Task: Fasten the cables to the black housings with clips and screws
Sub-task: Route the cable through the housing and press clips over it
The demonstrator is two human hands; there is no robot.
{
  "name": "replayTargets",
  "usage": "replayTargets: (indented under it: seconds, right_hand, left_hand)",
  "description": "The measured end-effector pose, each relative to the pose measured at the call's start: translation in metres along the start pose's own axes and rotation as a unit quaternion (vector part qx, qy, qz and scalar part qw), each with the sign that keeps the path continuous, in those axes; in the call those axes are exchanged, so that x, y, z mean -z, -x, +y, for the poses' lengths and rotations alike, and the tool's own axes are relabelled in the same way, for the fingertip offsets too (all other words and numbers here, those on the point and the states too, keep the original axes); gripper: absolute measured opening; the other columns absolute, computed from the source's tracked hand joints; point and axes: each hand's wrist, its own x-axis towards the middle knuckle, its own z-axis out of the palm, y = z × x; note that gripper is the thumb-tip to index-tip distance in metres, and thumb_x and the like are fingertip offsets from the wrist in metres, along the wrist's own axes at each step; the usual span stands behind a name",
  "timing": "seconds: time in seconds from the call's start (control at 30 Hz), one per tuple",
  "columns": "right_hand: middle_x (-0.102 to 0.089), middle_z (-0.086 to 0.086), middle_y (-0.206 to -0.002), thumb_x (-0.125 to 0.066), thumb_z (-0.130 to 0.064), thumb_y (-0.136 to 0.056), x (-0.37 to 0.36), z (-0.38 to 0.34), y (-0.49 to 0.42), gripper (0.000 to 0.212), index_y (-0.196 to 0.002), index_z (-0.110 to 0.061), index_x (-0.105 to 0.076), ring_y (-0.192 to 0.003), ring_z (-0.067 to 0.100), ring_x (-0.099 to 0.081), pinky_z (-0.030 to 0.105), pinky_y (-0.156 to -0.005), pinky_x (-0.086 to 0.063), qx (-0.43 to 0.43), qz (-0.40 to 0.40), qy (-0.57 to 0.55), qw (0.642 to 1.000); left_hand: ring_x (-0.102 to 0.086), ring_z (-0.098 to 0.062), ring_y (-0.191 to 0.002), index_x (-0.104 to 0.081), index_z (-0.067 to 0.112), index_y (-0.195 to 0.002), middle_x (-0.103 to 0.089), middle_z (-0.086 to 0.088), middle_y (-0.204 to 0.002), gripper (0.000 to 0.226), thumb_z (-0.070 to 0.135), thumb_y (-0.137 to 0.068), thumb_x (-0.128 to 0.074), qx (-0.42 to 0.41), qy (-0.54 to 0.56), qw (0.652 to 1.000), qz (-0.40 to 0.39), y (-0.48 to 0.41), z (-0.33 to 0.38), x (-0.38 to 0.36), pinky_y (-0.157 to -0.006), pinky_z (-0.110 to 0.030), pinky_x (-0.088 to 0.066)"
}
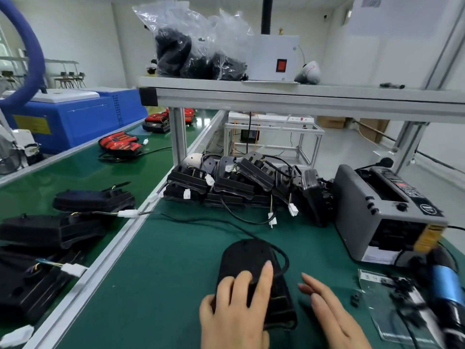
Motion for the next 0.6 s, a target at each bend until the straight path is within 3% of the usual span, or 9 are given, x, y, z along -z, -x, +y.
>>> replayTargets:
  seconds: [0.1, 0.2, 0.27, 0.33, 0.47, 0.53, 0.6]
  right_hand:
    - [-0.064, -0.021, -0.117, -0.043, -0.043, -0.083, 0.003, -0.004, 0.005, 0.037, -0.113, -0.040, -0.063, -0.117, -0.007, -0.049, 0.016, -0.100, -0.035, -0.013, -0.013, -0.026, 0.999]
    - [-0.061, -0.020, -0.123, -0.042, -0.049, -0.078, 0.004, -0.005, 0.007, 0.044, -0.115, -0.039, -0.062, -0.122, -0.004, -0.047, 0.029, -0.108, -0.034, -0.030, -0.024, -0.008, 0.999]
    - [-0.060, -0.021, -0.122, -0.042, -0.052, -0.076, 0.004, -0.004, 0.011, 0.044, -0.114, -0.041, -0.062, -0.121, -0.004, -0.047, 0.030, -0.108, -0.035, -0.039, -0.029, 0.002, 0.999]
    - [-0.060, -0.022, -0.121, -0.045, -0.051, -0.079, 0.003, -0.003, 0.015, 0.039, -0.114, -0.043, -0.061, -0.120, -0.004, -0.047, 0.029, -0.107, -0.035, -0.048, -0.030, 0.011, 0.998]
    - [-0.059, -0.023, -0.120, -0.052, -0.033, -0.091, 0.004, 0.002, 0.023, 0.026, -0.115, -0.042, -0.057, -0.118, -0.008, -0.046, 0.023, -0.104, -0.036, -0.045, -0.043, 0.051, 0.997]
    - [-0.058, -0.025, -0.118, -0.050, -0.039, -0.089, 0.005, 0.003, 0.027, 0.026, -0.114, -0.043, -0.055, -0.117, -0.010, -0.045, 0.018, -0.100, -0.035, -0.036, -0.042, 0.072, 0.996]
    - [-0.056, -0.027, -0.116, -0.052, -0.040, -0.088, 0.006, 0.004, 0.031, 0.025, -0.113, -0.045, -0.053, -0.116, -0.011, -0.043, 0.015, -0.098, -0.034, -0.032, -0.047, 0.089, 0.994]
  left_hand:
    - [-0.067, -0.020, -0.077, -0.064, 0.029, -0.121, -0.067, 0.003, -0.089, 0.071, 0.019, -0.051, -0.061, -0.041, -0.016, 0.998, 0.051, 0.009, 0.011, -0.014, -0.059, -0.043, -0.054]
    - [-0.059, -0.021, -0.087, -0.056, 0.028, -0.123, -0.067, 0.003, -0.089, 0.047, 0.019, -0.079, -0.041, -0.071, -0.026, 0.994, 0.077, 0.017, 0.011, -0.026, -0.066, -0.044, -0.055]
    - [-0.051, -0.021, -0.091, -0.053, 0.027, -0.125, -0.067, 0.002, -0.091, 0.056, 0.030, -0.069, -0.058, -0.080, -0.031, 0.993, 0.085, 0.024, 0.008, -0.031, -0.069, -0.046, -0.055]
    - [-0.049, -0.021, -0.093, -0.051, 0.026, -0.126, -0.067, 0.002, -0.093, 0.086, 0.035, -0.044, -0.075, -0.094, -0.020, 0.994, 0.060, 0.029, 0.005, -0.032, -0.072, -0.048, -0.055]
    - [-0.047, -0.019, -0.097, -0.046, 0.023, -0.127, -0.049, 0.005, -0.106, 0.111, 0.039, -0.024, -0.084, -0.111, 0.043, 0.993, 0.005, 0.033, 0.001, -0.024, -0.077, -0.049, -0.055]
    - [-0.046, -0.015, -0.099, -0.044, 0.022, -0.128, -0.044, 0.007, -0.110, 0.105, 0.046, -0.031, -0.077, -0.149, 0.081, 0.985, -0.012, 0.037, -0.003, -0.020, -0.078, -0.049, -0.055]
    - [-0.045, -0.010, -0.103, -0.043, 0.023, -0.131, -0.044, 0.010, -0.117, 0.085, 0.053, -0.053, -0.060, -0.172, 0.133, 0.976, -0.019, 0.040, -0.011, -0.014, -0.080, -0.040, -0.055]
